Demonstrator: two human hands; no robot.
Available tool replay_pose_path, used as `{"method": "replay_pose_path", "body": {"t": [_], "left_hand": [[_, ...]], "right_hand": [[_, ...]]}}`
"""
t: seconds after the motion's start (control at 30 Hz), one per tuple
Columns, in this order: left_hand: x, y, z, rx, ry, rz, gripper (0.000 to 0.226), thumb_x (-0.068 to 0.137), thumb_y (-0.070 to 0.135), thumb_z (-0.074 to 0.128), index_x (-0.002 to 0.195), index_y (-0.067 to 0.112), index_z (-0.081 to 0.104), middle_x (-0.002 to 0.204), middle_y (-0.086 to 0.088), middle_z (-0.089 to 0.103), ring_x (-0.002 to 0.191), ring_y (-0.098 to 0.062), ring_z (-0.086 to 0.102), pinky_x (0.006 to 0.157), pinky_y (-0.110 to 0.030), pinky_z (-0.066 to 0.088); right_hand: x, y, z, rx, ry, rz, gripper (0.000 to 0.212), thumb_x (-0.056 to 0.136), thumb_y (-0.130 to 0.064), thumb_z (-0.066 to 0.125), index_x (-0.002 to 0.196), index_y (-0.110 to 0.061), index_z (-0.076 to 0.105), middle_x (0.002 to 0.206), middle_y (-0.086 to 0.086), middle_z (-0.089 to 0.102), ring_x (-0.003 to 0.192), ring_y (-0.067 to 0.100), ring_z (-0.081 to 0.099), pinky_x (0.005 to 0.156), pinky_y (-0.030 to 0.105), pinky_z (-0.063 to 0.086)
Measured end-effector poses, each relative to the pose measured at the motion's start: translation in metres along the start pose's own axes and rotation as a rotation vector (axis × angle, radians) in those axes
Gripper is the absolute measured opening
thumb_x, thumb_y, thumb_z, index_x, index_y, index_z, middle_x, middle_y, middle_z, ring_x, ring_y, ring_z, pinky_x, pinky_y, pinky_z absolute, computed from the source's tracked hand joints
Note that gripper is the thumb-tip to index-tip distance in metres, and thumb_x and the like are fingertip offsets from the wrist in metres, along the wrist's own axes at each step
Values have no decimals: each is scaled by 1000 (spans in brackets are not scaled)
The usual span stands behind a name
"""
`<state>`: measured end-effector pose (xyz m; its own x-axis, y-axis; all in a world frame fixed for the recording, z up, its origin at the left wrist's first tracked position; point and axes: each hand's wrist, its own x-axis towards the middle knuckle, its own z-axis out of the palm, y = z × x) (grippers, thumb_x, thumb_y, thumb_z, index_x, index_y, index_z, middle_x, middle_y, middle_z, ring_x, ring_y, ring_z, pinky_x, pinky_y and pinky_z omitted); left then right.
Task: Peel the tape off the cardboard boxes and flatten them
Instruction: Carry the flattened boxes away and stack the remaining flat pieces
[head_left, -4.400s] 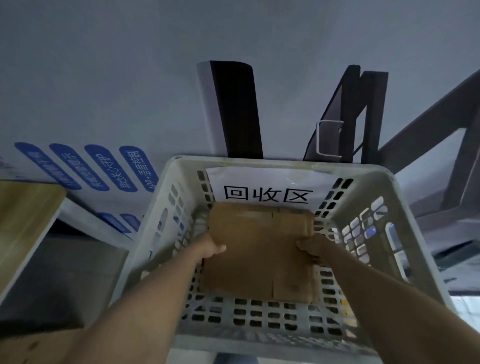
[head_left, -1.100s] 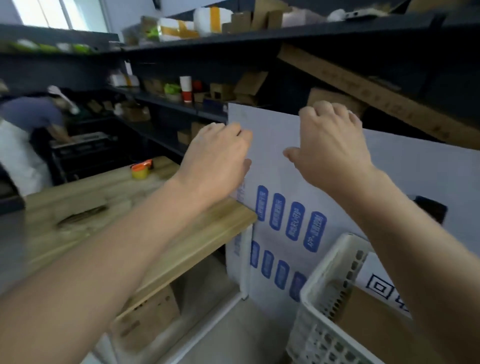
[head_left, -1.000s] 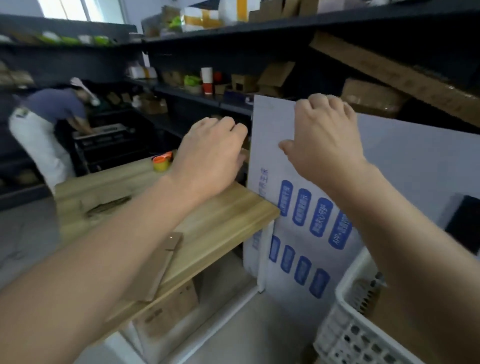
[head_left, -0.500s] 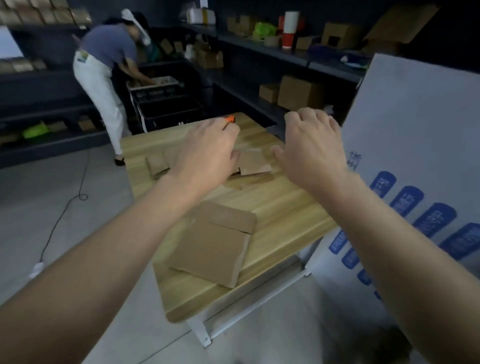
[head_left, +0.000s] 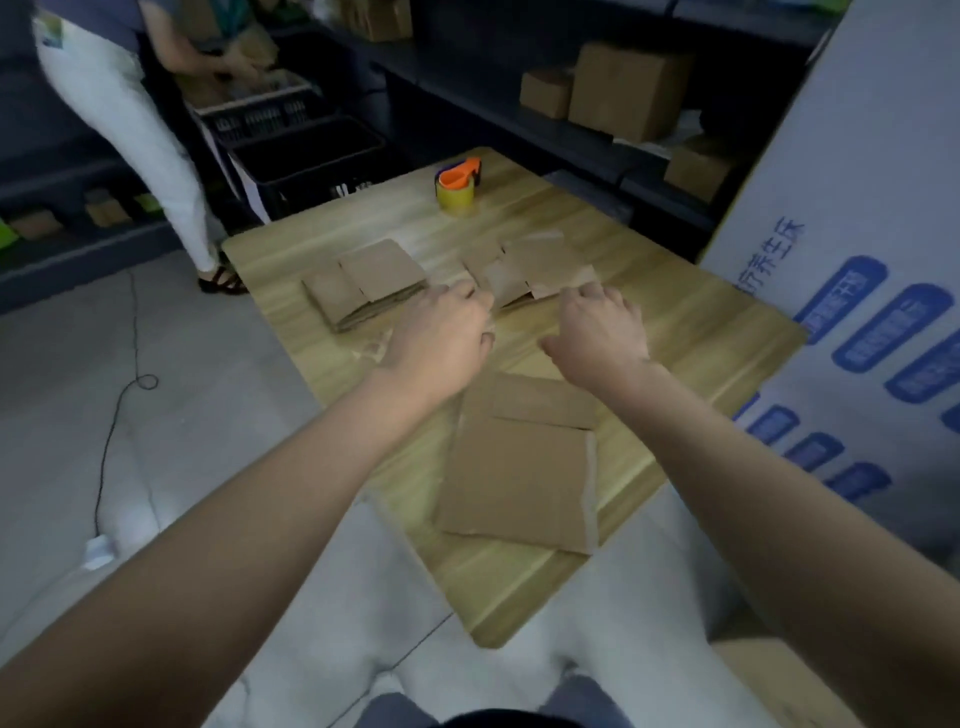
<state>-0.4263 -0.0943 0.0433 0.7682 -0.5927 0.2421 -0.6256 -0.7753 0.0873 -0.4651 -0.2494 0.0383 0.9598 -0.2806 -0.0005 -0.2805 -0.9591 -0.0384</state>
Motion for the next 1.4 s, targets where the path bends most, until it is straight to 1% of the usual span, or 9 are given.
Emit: {"method": "replay_pose_path", "body": {"t": [0.3, 0.4, 0.53, 0.73, 0.93, 1.1, 1.17, 1.27, 1.4], "left_hand": [[5, -30, 60, -5, -245, 320, 29, 91, 25, 55, 113, 7, 59, 109, -12, 60, 101, -31, 57, 84, -39, 45], [7, -23, 80, -1, -268, 375, 30, 90, 27, 56, 113, 9, 59, 110, -11, 60, 103, -32, 57, 85, -38, 44], [12, -34, 98, 3, -296, 356, 32, 89, 27, 57, 116, 9, 59, 113, -12, 61, 105, -31, 58, 86, -39, 44], [25, -54, 117, 0, -357, 331, 32, 90, 24, 55, 117, 8, 58, 112, -11, 60, 104, -30, 58, 85, -38, 45], [60, -67, 129, 4, -370, 450, 31, 91, 24, 55, 118, 9, 58, 113, -10, 60, 104, -29, 58, 86, -37, 47], [96, -94, 134, 10, -426, 592, 31, 93, 22, 52, 119, 7, 57, 114, -10, 59, 103, -28, 58, 85, -36, 48], [113, -103, 136, 7, -451, 645, 30, 93, 20, 51, 119, 5, 57, 114, -11, 60, 102, -28, 59, 85, -37, 49], [133, -107, 136, 11, -474, 700, 29, 93, 17, 51, 119, 5, 58, 115, -12, 61, 100, -29, 60, 85, -39, 49], [155, -95, 140, -27, -457, 703, 28, 94, 15, 49, 119, 8, 59, 117, -8, 61, 105, -24, 59, 109, -46, 32]], "right_hand": [[-22, -13, 84, 124, -220, 371, 47, 91, -36, 57, 127, -8, 47, 128, 16, 49, 119, 34, 45, 96, 43, 38], [-26, -6, 111, 214, -352, 495, 55, 89, -39, 60, 132, -9, 43, 131, 14, 48, 121, 33, 45, 94, 43, 41], [-24, 3, 145, 309, -497, 618, 74, 86, -40, 66, 141, -6, 32, 141, 17, 39, 129, 33, 38, 103, 44, 38], [-22, 8, 176, 425, -560, 857, 98, 77, -43, 73, 147, -4, 17, 147, 17, 31, 135, 34, 30, 109, 44, 31], [-8, -2, 187, 422, -567, 1089, 111, 67, -46, 80, 147, -8, 13, 149, 17, 19, 135, 36, 24, 103, 49, 33], [1, -6, 194, 494, -623, 1275, 113, 60, -44, 86, 144, -9, 19, 142, 18, 35, 131, 38, 33, 106, 52, 28], [0, -8, 198, 514, -677, 1291, 107, 61, -47, 84, 143, -8, 27, 142, 17, 37, 132, 38, 33, 108, 51, 26], [3, -8, 189, 622, -655, 1293, 81, 72, -37, 80, 135, -5, 41, 134, 16, 48, 126, 36, 43, 106, 48, 34], [18, 15, 129, 707, -421, 1285, 52, 86, -27, 67, 125, 3, 49, 122, 17, 56, 111, 33, 55, 89, 36, 47]]}}
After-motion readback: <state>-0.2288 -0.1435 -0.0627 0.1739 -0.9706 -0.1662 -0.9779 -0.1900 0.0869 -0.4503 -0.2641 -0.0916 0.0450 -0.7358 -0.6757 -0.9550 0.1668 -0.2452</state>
